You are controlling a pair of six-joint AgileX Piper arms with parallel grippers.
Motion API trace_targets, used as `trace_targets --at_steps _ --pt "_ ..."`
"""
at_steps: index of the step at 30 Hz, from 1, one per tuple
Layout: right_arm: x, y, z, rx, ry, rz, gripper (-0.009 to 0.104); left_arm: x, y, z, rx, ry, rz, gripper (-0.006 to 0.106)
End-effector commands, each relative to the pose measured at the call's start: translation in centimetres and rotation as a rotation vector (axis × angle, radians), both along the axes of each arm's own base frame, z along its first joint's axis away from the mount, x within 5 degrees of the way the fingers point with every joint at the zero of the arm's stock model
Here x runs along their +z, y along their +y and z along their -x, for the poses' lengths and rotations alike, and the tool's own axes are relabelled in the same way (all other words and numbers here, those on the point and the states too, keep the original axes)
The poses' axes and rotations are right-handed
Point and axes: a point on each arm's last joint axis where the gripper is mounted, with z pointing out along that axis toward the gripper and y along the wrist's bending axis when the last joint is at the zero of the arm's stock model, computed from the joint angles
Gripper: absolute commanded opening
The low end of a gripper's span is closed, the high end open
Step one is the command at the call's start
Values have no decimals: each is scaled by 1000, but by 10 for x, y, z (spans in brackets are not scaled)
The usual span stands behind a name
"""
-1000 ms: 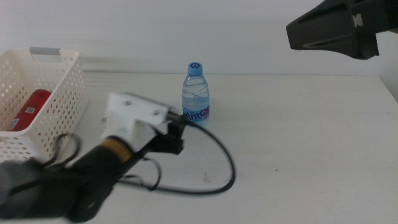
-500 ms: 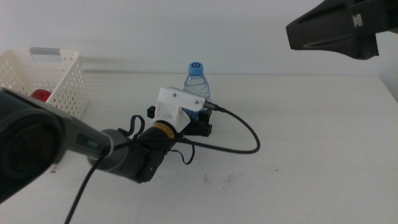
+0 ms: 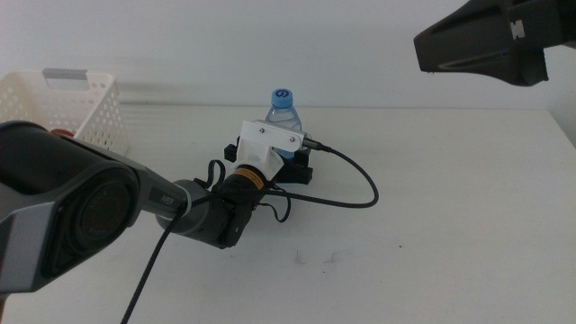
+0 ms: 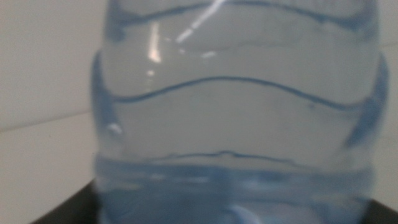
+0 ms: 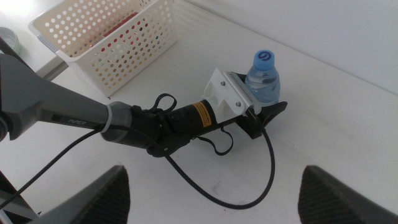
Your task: Use arms to grab the bottles and put them into the dustbin to the left of the table.
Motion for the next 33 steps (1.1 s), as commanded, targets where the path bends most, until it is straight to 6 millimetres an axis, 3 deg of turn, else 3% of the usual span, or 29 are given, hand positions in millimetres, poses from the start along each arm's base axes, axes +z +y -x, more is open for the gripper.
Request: trace_targets --at_steps 1,5,8,9,16,19,22,27,30,33 --pt "2 -1 0 1 -19 -1 93 6 4 -5 23 -36 -12 81" --pt "2 -1 0 1 -19 -1 93 29 12 5 46 -19 -75 37" --pt "2 -1 0 1 -19 -1 93 56 23 24 87 165 -75 1" --pt "2 -1 0 1 -19 -1 93 67 28 32 91 242 -80 -2" --pt "2 -1 0 1 -19 -1 93 140 61 84 -18 648 -103 -2" --pt "2 -1 0 1 -19 -1 93 164 80 92 -38 751 -145 -2" --pt "2 -1 0 1 -19 -1 93 192 110 85 25 850 -207 -2" --pt "2 -1 0 1 -19 -1 93 255 169 70 168 879 -365 -2" --pt "2 -1 0 1 -19 -1 93 269 210 57 290 890 -439 -2" --pt "2 -1 0 1 -19 -1 93 262 250 42 367 918 -450 -2"
